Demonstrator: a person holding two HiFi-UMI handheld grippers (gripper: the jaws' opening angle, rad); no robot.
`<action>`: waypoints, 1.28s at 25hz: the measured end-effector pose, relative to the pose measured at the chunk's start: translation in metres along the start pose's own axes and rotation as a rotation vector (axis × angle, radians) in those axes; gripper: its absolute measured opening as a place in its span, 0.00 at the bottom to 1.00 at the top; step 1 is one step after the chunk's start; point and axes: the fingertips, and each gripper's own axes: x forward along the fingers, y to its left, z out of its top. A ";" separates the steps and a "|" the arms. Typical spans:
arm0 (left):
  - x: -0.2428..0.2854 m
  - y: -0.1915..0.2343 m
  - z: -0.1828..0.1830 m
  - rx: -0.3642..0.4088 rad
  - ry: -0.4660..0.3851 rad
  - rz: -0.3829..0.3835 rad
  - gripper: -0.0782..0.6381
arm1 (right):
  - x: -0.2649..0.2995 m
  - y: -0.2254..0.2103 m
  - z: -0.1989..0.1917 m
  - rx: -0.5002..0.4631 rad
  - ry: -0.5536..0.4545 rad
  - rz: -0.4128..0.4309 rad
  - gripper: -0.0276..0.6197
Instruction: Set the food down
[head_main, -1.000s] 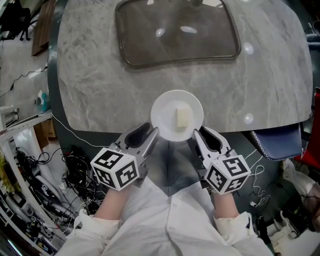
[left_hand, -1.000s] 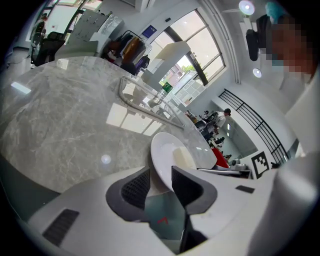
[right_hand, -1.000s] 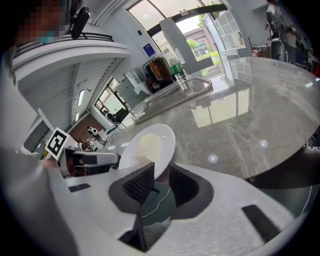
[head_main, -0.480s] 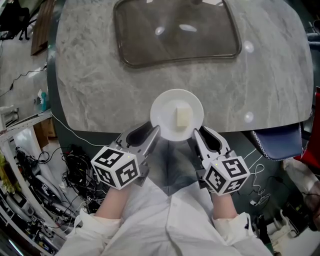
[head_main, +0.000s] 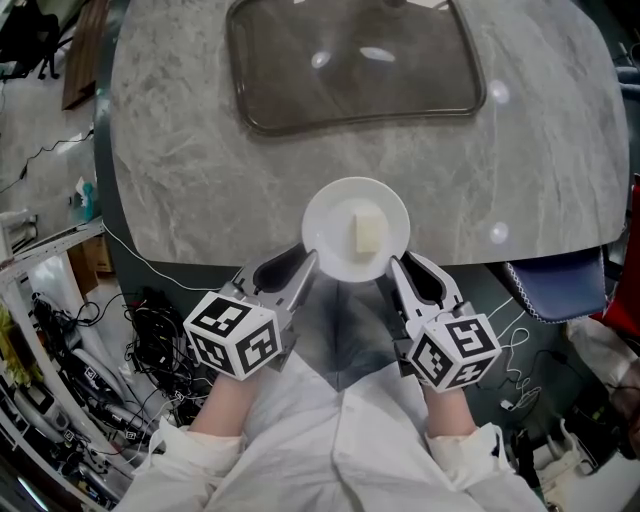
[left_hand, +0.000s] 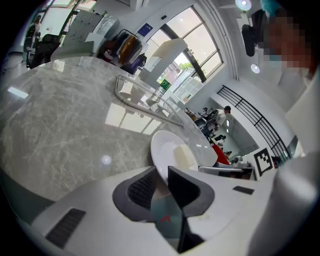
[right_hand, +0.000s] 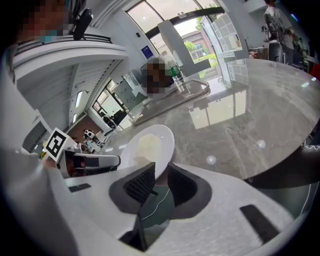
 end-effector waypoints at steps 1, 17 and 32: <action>0.000 -0.001 0.000 0.003 0.000 -0.001 0.22 | -0.001 0.000 0.001 -0.015 0.004 -0.002 0.14; -0.004 -0.019 0.034 0.102 -0.063 0.006 0.22 | -0.010 0.002 0.035 -0.072 -0.025 0.016 0.14; -0.019 -0.037 0.069 0.137 -0.186 0.042 0.22 | -0.018 0.012 0.077 -0.186 -0.075 0.093 0.14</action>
